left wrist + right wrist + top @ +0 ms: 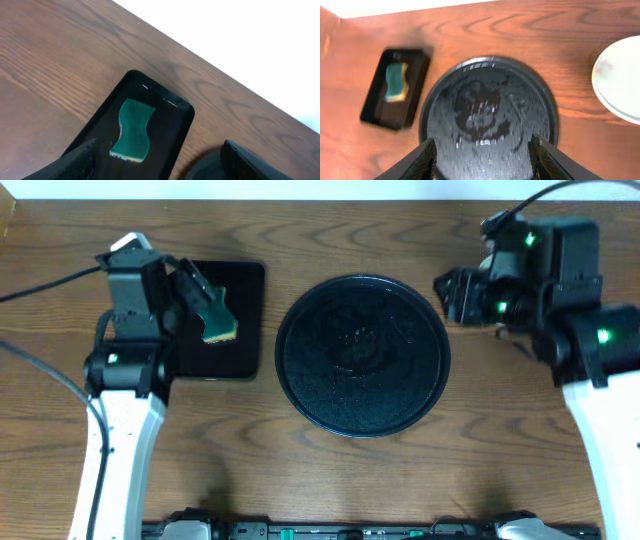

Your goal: Clean dirty plates on tray and stack at the side

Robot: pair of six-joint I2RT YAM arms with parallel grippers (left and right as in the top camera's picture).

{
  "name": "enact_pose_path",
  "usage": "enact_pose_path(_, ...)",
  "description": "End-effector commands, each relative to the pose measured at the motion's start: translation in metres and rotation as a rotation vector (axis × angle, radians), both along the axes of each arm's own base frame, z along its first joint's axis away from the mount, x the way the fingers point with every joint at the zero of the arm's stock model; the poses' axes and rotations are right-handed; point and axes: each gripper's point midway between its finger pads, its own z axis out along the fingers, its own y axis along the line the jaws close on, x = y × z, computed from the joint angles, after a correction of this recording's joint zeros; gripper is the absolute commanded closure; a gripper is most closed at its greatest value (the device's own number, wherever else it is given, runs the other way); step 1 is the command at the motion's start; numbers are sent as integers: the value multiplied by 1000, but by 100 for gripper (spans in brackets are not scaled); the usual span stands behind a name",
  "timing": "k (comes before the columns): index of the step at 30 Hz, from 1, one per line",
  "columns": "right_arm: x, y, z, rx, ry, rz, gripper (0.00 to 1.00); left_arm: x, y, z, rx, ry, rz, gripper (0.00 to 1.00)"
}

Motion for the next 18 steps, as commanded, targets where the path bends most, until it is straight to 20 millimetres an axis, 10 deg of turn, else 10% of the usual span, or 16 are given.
enact_pose_path(1,-17,1,5,-149,-53,10,24,-9,1,4,8,3,-2,22)
enact_pose_path(2,-22,4,4,-182,-52,17,1,-10,1,5,8,4,-2,22)
enact_pose_path(18,-31,40,-12,-187,-2,80,1,-11,1,3,8,13,-2,20)
